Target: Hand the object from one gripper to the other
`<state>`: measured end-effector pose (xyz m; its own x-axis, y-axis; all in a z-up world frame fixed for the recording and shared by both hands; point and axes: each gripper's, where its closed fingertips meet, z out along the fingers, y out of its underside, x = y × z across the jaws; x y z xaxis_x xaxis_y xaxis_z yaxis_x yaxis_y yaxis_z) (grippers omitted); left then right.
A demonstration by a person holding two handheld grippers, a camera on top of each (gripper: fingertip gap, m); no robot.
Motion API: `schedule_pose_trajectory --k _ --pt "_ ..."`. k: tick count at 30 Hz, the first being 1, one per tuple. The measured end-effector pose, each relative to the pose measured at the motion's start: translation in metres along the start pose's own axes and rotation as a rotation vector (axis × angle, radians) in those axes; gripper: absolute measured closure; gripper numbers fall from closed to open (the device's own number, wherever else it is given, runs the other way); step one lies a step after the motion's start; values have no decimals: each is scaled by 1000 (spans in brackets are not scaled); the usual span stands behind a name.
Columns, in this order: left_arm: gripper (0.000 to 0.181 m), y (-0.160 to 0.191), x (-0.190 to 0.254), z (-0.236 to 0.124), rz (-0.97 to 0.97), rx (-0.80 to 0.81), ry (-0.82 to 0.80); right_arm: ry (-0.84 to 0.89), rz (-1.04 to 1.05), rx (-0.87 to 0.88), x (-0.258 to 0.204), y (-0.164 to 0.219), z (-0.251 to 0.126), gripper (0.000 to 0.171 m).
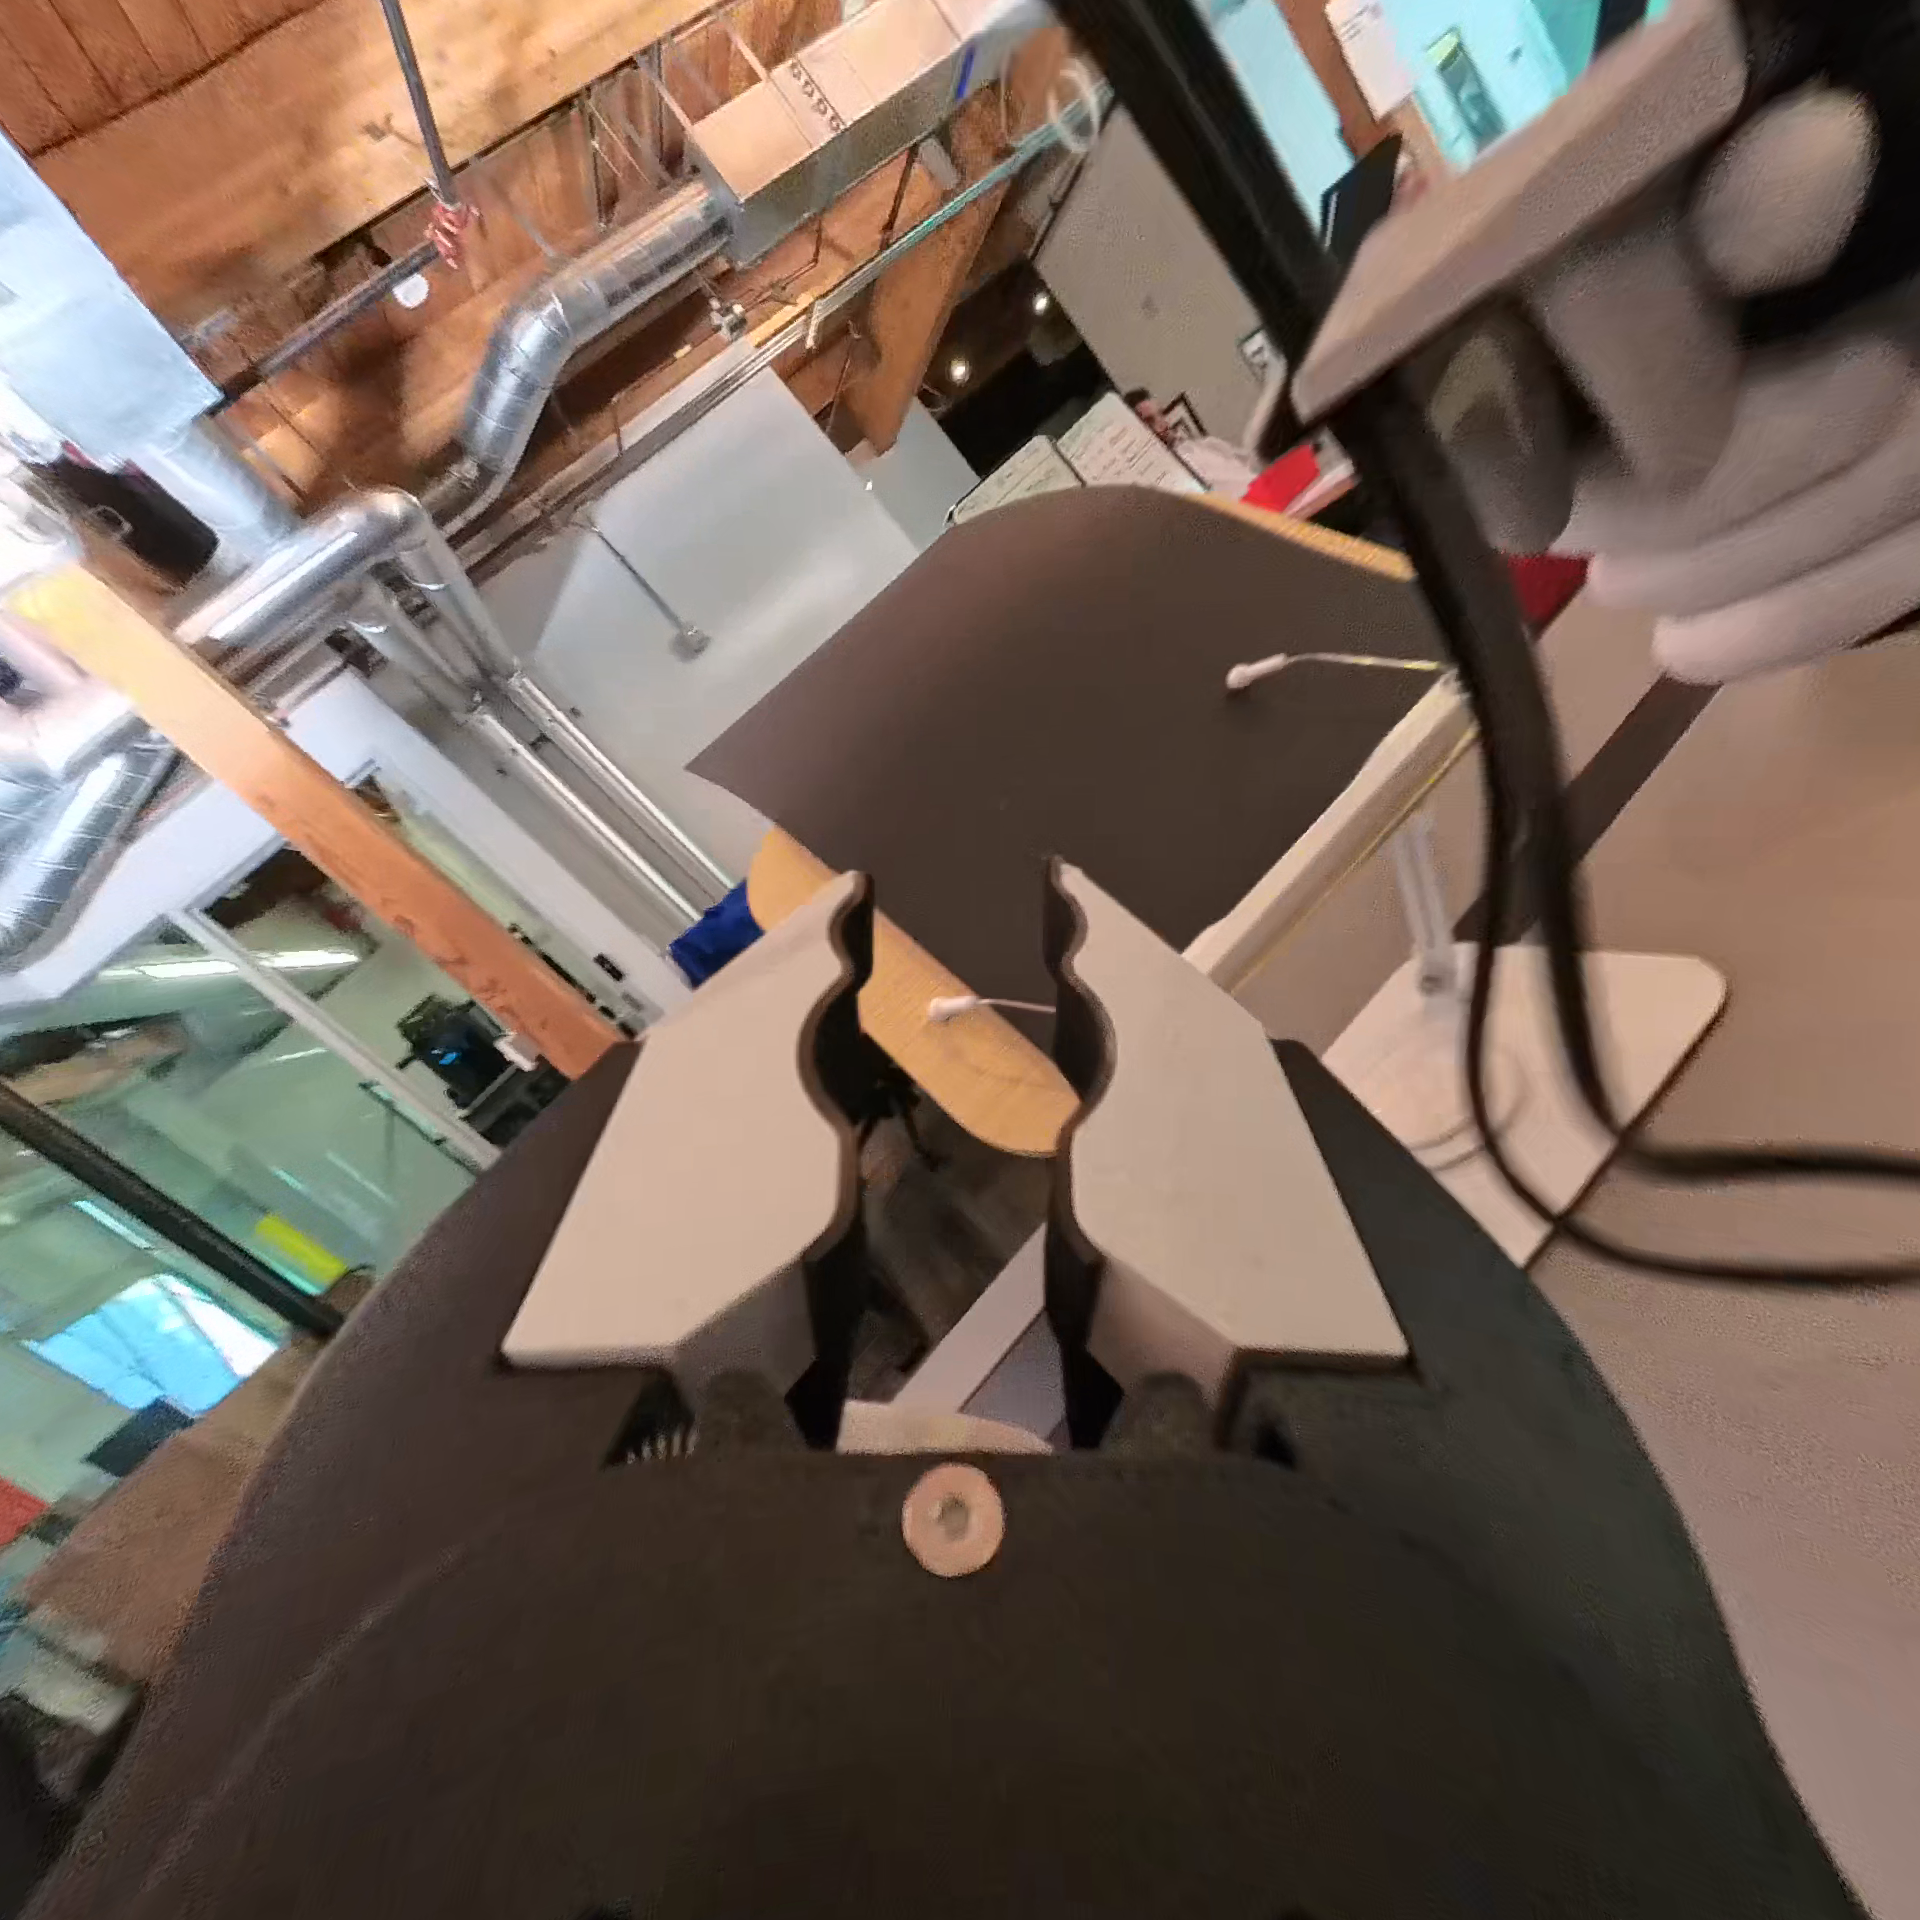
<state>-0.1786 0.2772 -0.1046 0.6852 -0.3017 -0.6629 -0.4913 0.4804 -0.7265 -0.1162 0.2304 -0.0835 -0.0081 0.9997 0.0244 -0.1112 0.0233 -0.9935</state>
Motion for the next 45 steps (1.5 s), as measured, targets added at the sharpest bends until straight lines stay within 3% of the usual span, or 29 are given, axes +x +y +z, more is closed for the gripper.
schedule_pose_trajectory --k 6,15,23,37,45 --pt "122 3 41 11 340 29 -33 -83 123 62 -8 -8 3 171" --pt "130 -35 74 7 460 196 -168 -32 254 71 14 4 7 171" --pt "135 -51 87 3 546 236 -160 -25 313 56 22 17 14 171" --pt "136 -22 82 10 607 188 -237 -22 388 49 22 25 26 171" --pt "138 -25 80 7 628 215 -284 -43 452 47 16 25 33 171"
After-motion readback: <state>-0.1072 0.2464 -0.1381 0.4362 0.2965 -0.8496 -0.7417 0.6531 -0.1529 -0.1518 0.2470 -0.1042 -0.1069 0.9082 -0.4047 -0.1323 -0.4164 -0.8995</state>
